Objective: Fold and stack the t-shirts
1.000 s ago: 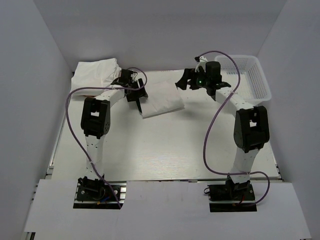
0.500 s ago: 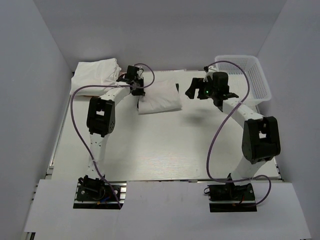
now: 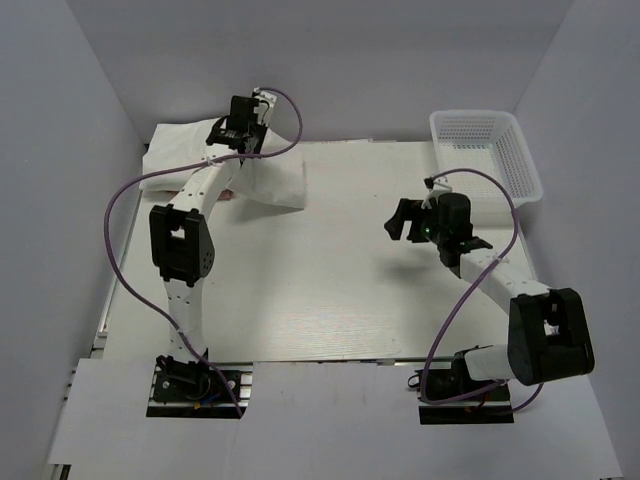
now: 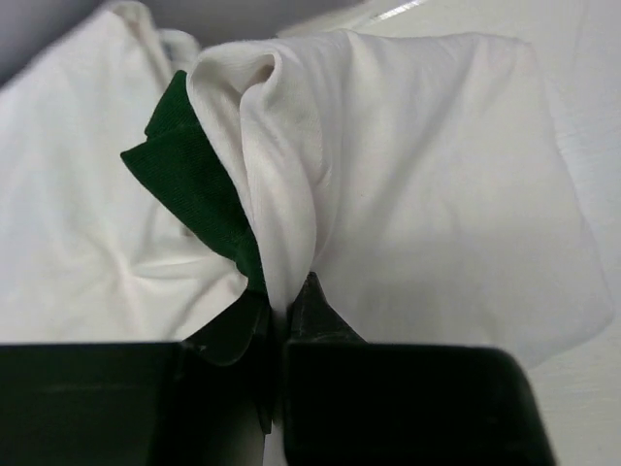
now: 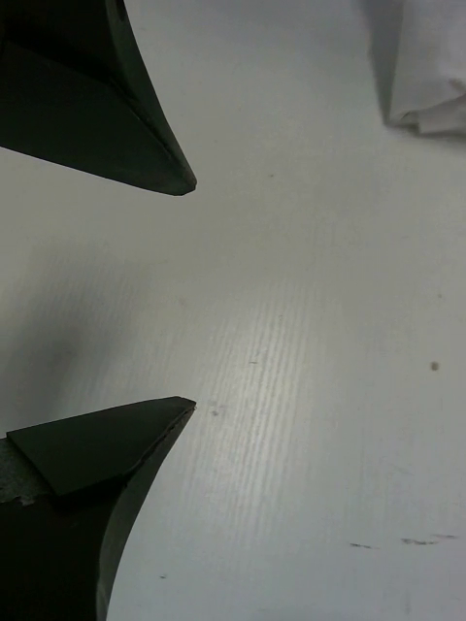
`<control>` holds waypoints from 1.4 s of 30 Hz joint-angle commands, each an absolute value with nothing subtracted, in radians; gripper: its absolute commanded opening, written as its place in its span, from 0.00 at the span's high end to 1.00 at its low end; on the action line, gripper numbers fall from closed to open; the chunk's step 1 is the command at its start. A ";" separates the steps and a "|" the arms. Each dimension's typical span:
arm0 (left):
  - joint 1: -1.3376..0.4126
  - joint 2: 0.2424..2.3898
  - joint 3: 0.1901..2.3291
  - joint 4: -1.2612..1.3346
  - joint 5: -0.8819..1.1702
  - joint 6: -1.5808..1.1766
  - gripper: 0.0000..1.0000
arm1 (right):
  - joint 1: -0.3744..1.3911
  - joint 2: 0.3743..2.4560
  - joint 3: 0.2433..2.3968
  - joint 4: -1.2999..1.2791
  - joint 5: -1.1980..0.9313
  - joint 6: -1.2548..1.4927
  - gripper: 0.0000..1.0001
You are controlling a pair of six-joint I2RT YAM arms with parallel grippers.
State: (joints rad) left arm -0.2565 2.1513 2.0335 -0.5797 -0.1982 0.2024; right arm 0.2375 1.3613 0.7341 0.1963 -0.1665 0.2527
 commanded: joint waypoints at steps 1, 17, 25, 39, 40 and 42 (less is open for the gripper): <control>-0.239 2.063 2.108 -0.635 -0.307 0.345 1.00 | 0.235 1.315 0.667 0.259 -0.146 0.278 0.10; -0.175 1.999 2.283 -0.562 -0.407 0.410 1.00 | 0.238 1.354 0.675 0.235 -0.140 0.288 0.10; -0.157 1.918 2.293 -0.580 -0.324 0.374 1.00 | 0.236 1.385 0.686 0.232 -0.132 0.290 0.10; -0.112 1.908 2.243 -0.549 -0.362 0.365 1.00 | 0.239 1.443 0.706 0.226 -0.167 0.308 0.10; -0.098 1.908 2.232 -0.537 -0.353 0.365 1.00 | 0.239 1.448 0.710 0.225 -0.167 0.313 0.10; -0.086 1.917 2.214 -0.526 -0.353 0.365 1.00 | 0.241 1.459 0.716 0.218 -0.164 0.311 0.10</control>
State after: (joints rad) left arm -0.1162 1.9762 2.2284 -0.5945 -0.3481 0.3740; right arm 0.2375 1.4464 0.6697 0.2043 -0.1596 0.3050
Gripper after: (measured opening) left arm 0.157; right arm 0.904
